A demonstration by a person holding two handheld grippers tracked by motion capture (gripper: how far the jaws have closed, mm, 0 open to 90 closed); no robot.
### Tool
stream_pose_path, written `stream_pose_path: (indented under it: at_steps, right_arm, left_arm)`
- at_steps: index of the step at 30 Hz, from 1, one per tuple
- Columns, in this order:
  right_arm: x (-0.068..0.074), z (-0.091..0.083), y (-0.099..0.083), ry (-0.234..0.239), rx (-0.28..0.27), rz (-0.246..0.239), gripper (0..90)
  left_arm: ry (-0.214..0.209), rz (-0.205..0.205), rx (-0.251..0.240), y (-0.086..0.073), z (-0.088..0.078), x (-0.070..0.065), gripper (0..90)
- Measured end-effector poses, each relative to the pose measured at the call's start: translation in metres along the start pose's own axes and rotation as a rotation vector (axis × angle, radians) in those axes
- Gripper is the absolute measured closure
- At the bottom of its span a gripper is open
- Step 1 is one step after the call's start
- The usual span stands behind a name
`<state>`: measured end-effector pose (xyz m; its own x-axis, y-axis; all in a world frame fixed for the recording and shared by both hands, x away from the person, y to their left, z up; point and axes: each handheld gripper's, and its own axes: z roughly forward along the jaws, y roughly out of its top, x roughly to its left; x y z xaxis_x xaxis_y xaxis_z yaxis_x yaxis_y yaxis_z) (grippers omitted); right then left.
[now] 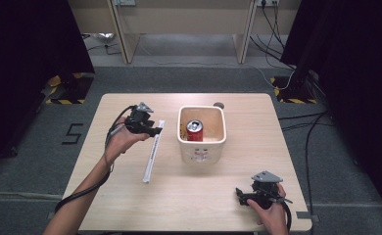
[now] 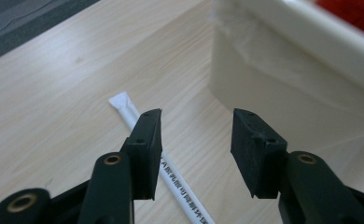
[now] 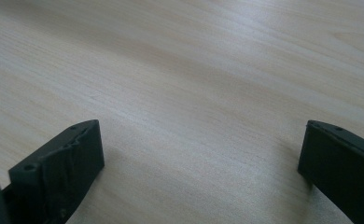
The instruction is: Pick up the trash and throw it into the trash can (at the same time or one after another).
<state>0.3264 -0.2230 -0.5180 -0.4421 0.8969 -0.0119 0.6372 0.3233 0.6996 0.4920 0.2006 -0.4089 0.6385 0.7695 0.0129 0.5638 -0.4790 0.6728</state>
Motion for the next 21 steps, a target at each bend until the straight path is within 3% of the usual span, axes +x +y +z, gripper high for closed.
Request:
stream_pose_path:
  at_steps: [7, 13, 21]
  right_arm:
    - [0.0, 0.0, 0.0, 0.0, 0.0, 0.0, 0.3]
    - [0.0, 0.0, 0.0, 0.0, 0.0, 0.0, 0.2]
    - [0.0, 0.0, 0.0, 0.0, 0.001, 0.0, 0.2]
  left_arm:
    - [-0.006, -0.05, 0.099, -0.019, 0.035, 0.009, 52.3]
    - [0.014, -0.09, 0.124, -0.031, 0.052, 0.018, 52.8]
    - [0.024, -0.136, 0.141, -0.031, 0.073, 0.025, 52.7]
